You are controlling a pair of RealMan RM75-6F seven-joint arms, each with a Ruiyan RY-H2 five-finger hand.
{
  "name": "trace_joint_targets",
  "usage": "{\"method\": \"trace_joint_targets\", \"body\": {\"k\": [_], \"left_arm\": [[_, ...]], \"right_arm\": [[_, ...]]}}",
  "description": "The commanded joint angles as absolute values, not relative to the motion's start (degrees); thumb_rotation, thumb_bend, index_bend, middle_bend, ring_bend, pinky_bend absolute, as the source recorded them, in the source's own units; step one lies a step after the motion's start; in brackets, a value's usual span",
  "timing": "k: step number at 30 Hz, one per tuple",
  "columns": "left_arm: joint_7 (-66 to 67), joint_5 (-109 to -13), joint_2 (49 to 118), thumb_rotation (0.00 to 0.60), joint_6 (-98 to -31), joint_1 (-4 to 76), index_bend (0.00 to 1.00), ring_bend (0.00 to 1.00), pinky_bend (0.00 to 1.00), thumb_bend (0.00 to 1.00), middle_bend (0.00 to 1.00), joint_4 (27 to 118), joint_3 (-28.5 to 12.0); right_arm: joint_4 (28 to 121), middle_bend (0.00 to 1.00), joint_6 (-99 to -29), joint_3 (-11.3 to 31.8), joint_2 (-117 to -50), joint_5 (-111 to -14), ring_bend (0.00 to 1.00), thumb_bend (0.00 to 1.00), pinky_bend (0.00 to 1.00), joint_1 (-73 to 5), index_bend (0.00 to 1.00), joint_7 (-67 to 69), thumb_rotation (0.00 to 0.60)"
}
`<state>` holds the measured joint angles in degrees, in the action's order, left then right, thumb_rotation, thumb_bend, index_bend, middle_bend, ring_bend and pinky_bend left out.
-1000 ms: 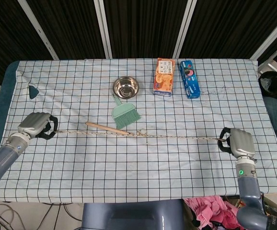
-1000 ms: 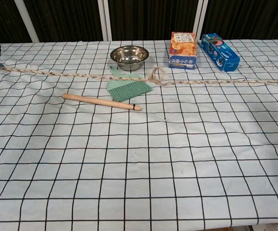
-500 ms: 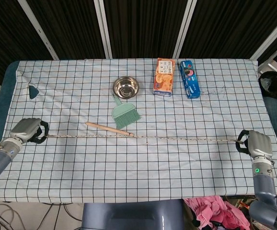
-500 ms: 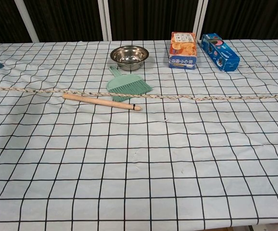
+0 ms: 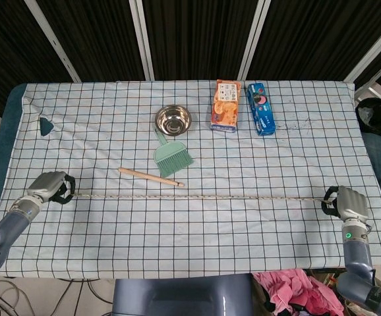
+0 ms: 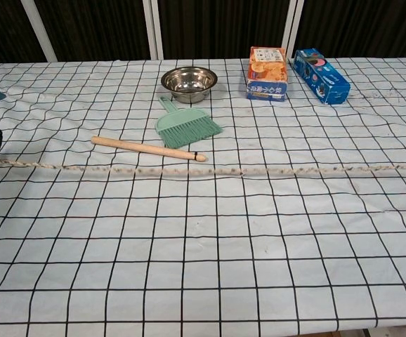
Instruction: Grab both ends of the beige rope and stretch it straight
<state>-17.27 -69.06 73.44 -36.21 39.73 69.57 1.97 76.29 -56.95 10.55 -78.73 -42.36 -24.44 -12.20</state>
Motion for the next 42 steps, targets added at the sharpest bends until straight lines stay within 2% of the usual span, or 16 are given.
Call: {"method": "trace_joint_targets", "body": {"k": [1, 3, 5, 10, 12, 17, 20, 21, 23, 25, 28, 31, 32, 34, 37, 42], "left_arm": [[-18.8, -70.5, 75.7, 0.600, -35.2, 39.7, 0.63, 1.00, 0.87, 0.44, 1.00, 67.0, 1.6], [-18.8, -71.0, 76.5, 0.600, -34.9, 39.7, 0.59, 0.99, 0.86, 0.44, 1.00, 65.8, 1.6], [-18.4, -71.2, 77.0, 0.600, -34.5, 39.8, 0.53, 0.98, 0.86, 0.40, 1.00, 64.9, 1.7], [-15.7, -71.8, 75.9, 0.600, -34.5, 40.4, 0.34, 0.97, 0.85, 0.19, 1.00, 64.0, 1.6], [-14.3, -71.9, 74.8, 0.600, -35.7, 40.4, 0.27, 0.97, 0.85, 0.15, 1.00, 64.7, 1.1], [-12.0, -71.3, 69.6, 0.600, -39.6, 40.1, 0.19, 0.93, 0.82, 0.11, 0.99, 70.6, -0.9], [-9.7, -71.0, 63.9, 0.600, -42.7, 39.6, 0.19, 0.83, 0.75, 0.10, 0.89, 77.0, -2.1], [-8.4, -70.8, 62.0, 0.600, -44.1, 39.2, 0.19, 0.79, 0.73, 0.10, 0.85, 79.3, -2.3], [-5.3, -70.2, 58.7, 0.600, -47.9, 38.0, 0.19, 0.67, 0.64, 0.10, 0.74, 83.9, -3.0], [-1.3, -69.5, 56.1, 0.600, -53.4, 36.1, 0.19, 0.49, 0.49, 0.10, 0.60, 88.6, -3.7], [8.9, -68.4, 53.0, 0.600, -65.1, 31.1, 0.19, 0.23, 0.30, 0.10, 0.38, 97.3, -3.4], [17.3, -68.4, 52.6, 0.600, -74.4, 26.6, 0.19, 0.07, 0.18, 0.09, 0.22, 103.0, -2.1], [20.3, -69.2, 53.2, 0.600, -78.9, 24.1, 0.19, 0.04, 0.15, 0.08, 0.20, 105.0, -1.2], [22.0, -70.4, 54.2, 0.600, -83.3, 21.1, 0.19, 0.00, 0.08, 0.07, 0.14, 106.3, 0.0], [20.4, -74.2, 55.7, 0.600, -90.1, 15.2, 0.19, 0.00, 0.01, 0.06, 0.10, 106.5, 3.1], [15.6, -79.6, 57.1, 0.600, -95.4, 8.9, 0.19, 0.00, 0.00, 0.05, 0.09, 102.9, 7.0]], "right_arm": [[73.9, 1.00, -56.2, 10.0, -81.1, -42.8, 1.00, 0.40, 1.00, -24.7, 0.58, -12.3, 0.600], [72.8, 1.00, -55.7, 9.9, -82.0, -42.8, 1.00, 0.37, 1.00, -25.0, 0.55, -12.7, 0.600], [72.3, 1.00, -55.6, 9.8, -82.5, -42.9, 1.00, 0.31, 1.00, -25.1, 0.48, -13.1, 0.600], [73.1, 1.00, -56.9, 9.6, -81.4, -42.3, 1.00, 0.08, 1.00, -25.5, 0.10, -17.0, 0.600], [75.2, 1.00, -56.8, 9.6, -79.8, -40.3, 1.00, 0.02, 1.00, -25.7, 0.02, -19.7, 0.600], [83.3, 1.00, -57.7, 11.8, -72.9, -35.5, 1.00, 0.00, 1.00, -26.0, 0.00, -22.6, 0.600], [89.8, 0.98, -59.9, 14.0, -66.8, -34.6, 1.00, 0.00, 1.00, -25.5, 0.00, -22.5, 0.600], [92.1, 0.93, -61.1, 14.6, -64.8, -34.8, 0.98, 0.00, 1.00, -25.1, 0.00, -22.3, 0.600], [96.4, 0.76, -64.5, 15.9, -61.6, -36.4, 0.87, 0.00, 0.92, -24.0, 0.00, -21.3, 0.600], [99.9, 0.52, -69.8, 17.2, -59.9, -40.6, 0.64, 0.02, 0.68, -22.3, 0.00, -18.6, 0.600], [103.2, 0.33, -77.2, 15.9, -59.5, -52.6, 0.43, 0.04, 0.42, -18.8, 0.00, -13.5, 0.600], [103.1, 0.19, -82.1, 12.5, -60.4, -62.2, 0.31, 0.04, 0.31, -16.4, 0.00, -12.8, 0.600], [102.8, 0.15, -84.3, 10.4, -61.1, -66.1, 0.29, 0.04, 0.29, -15.2, 0.00, -13.8, 0.600], [102.4, 0.07, -86.1, 7.9, -61.8, -69.8, 0.23, 0.04, 0.27, -13.9, 0.00, -15.5, 0.600], [102.1, 0.06, -88.5, 2.8, -63.1, -76.1, 0.21, 0.04, 0.25, -10.9, 0.00, -16.6, 0.600], [99.7, 0.06, -90.7, -1.5, -65.4, -82.5, 0.21, 0.04, 0.24, -8.2, 0.00, -17.8, 0.600]]}}
